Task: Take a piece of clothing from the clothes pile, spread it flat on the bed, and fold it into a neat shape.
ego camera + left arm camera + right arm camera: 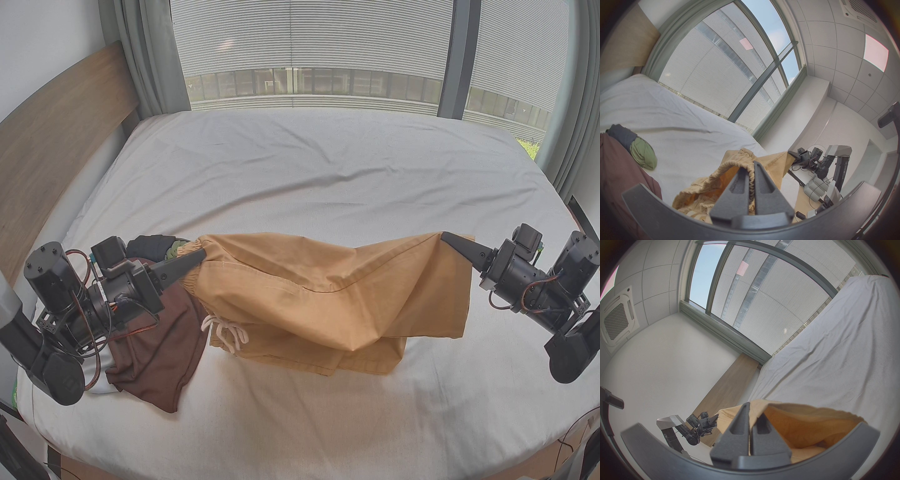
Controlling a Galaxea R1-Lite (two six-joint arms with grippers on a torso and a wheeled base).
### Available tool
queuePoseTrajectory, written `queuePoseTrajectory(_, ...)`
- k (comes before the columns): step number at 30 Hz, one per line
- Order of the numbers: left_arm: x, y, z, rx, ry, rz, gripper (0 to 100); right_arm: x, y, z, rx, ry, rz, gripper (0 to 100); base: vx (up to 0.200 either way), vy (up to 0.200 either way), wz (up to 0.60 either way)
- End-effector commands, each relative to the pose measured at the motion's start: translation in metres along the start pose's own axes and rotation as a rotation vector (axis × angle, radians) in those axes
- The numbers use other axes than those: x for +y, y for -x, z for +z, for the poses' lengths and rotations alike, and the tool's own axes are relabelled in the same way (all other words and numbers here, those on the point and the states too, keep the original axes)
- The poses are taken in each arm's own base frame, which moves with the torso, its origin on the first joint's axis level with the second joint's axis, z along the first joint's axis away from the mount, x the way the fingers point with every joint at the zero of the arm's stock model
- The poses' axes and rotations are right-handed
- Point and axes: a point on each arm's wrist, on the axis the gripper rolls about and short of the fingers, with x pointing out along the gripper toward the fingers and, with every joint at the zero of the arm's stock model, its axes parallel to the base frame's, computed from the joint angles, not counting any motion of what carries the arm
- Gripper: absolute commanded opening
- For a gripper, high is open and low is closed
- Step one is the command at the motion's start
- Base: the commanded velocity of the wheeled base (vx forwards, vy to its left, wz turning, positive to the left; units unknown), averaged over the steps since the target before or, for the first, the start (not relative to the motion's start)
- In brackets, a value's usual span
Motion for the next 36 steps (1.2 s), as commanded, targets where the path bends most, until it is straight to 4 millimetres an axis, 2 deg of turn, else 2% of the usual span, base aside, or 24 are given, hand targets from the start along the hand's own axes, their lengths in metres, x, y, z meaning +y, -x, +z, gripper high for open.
queuePoseTrajectory(1,-0.011,0.006,0.010,-0.040,-0.022,-0.001,0,0.005,0.002,0.005,-0.016,0.013,0.012,0,0.000,0.000,0.00)
queuePoseTrajectory(8,-0.021,0.016,0.017,-0.062,-0.035,-0.003,0,0.000,0.005,0.010,-0.033,0.019,-0.005,0,0.000,0.000,0.00)
queuePoseTrajectory(16,-0.009,0.030,0.028,-0.091,-0.043,0.074,0,-0.005,0.011,0.018,-0.038,0.028,-0.009,0,0.000,0.000,0.00)
queuePoseTrajectory(36,-0.005,0.029,0.027,-0.091,-0.041,0.082,0,-0.016,0.019,0.030,-0.079,0.045,-0.050,0,0.000,0.000,0.00)
